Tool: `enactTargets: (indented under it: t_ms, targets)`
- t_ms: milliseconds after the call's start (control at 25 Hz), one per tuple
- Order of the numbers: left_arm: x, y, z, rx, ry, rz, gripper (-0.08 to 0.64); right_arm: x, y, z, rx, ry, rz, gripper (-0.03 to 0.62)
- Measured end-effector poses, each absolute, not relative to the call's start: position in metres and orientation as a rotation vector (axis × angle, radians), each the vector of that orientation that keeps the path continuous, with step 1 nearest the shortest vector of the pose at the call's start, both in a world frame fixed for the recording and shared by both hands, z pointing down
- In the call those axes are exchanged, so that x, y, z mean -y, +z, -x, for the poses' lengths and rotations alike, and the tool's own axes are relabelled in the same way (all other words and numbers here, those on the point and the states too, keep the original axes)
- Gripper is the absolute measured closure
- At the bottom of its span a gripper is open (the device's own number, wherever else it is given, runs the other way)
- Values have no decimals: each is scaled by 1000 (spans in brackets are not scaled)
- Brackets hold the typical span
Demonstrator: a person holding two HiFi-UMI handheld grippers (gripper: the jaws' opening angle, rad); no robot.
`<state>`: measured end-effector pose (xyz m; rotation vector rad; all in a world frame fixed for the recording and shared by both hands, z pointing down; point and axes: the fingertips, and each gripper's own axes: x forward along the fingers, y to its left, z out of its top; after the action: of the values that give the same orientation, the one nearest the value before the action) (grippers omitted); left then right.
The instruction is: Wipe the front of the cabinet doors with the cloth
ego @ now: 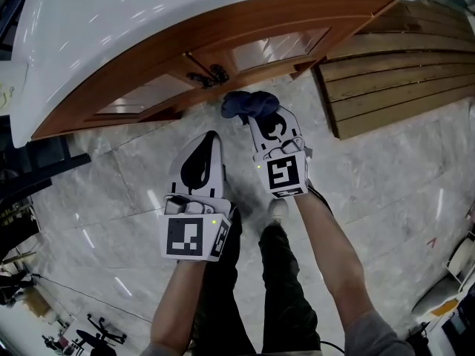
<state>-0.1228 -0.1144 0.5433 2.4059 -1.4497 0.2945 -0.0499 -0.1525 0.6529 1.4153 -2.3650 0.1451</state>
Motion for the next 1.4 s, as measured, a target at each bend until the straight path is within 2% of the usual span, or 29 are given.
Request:
enactTargets:
  t_ms: [280,880,1400]
  targets:
    - [119,559,137,1452,316,-2398,552,182,672,72,2351,128,-1376,529]
    - [144,578,134,1429,300,-2408,552,218,692,67,2301,84,-1366,531]
    - [149,581,109,1421,307,-2417,552,226,691,34,2291,79,-1381,531]
